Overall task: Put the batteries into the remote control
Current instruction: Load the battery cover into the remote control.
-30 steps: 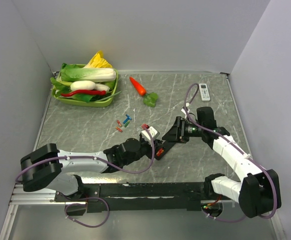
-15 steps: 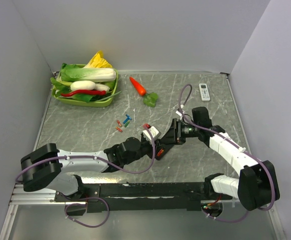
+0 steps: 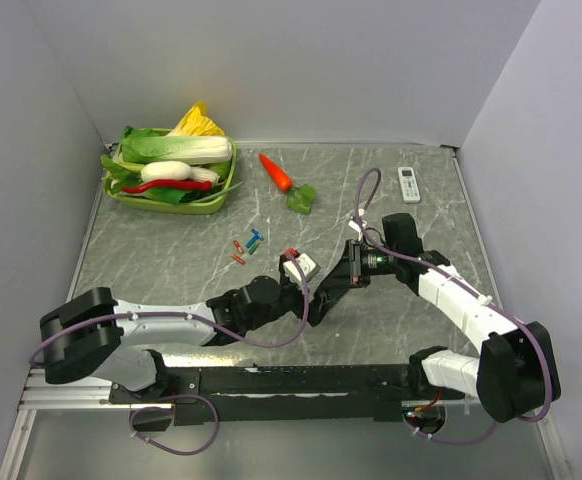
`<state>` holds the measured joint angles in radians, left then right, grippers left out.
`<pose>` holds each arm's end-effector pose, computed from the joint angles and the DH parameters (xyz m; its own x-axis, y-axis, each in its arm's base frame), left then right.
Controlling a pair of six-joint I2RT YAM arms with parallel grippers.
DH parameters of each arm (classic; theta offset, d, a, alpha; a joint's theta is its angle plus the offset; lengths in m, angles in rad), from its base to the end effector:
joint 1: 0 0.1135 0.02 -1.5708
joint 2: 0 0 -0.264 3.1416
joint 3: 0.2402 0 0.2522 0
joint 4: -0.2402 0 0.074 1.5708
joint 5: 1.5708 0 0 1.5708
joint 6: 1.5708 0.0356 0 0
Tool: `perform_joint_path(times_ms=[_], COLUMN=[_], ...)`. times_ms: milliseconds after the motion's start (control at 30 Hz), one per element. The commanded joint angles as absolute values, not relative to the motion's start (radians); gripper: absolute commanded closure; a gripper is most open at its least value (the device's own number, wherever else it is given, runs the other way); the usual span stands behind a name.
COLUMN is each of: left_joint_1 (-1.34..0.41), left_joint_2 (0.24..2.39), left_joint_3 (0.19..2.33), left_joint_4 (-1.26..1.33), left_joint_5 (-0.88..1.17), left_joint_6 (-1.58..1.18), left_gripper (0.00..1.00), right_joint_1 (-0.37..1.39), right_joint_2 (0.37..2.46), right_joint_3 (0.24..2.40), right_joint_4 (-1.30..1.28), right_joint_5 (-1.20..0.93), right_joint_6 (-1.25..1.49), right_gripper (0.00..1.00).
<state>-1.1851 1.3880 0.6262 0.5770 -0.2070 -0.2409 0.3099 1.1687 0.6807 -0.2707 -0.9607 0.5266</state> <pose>0.1188 -0.2730 0.2274 -0.2653 0.0328 -0.9636 0.7903 0.5799 -0.1978 0.2098 0.0978 0.2296 -0.9390 0.0017 -0.3440 -0.3115 0.4204 0.8522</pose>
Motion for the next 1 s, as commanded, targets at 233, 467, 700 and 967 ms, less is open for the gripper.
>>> perform_joint_path(times_ms=[233, 467, 700, 967], left_joint_1=[-0.978, -0.805, -0.742, -0.735], left_joint_2=[1.073, 0.865, 0.891, 0.939], left_joint_3=[0.421, 0.379, 0.370, 0.393], left_joint_4=[0.513, 0.336, 0.301, 0.295], left_joint_5=[-0.200, -0.210, -0.144, -0.103], left_joint_6=[-0.629, -0.885, -0.946, -0.930], left_gripper=[0.01, 0.01, 0.01, 0.01], right_joint_1=[0.317, 0.370, 0.387, 0.387], right_joint_2=[1.134, 1.227, 1.311, 1.381], right_joint_3=[0.602, 0.535, 0.526, 0.571], right_joint_4=[-0.033, 0.136, 0.164, 0.031], right_joint_5=[-0.957, -0.995, -0.986, -0.963], right_joint_6=[0.379, 0.359, 0.331, 0.216], right_gripper=[1.00, 1.00, 1.00, 1.00])
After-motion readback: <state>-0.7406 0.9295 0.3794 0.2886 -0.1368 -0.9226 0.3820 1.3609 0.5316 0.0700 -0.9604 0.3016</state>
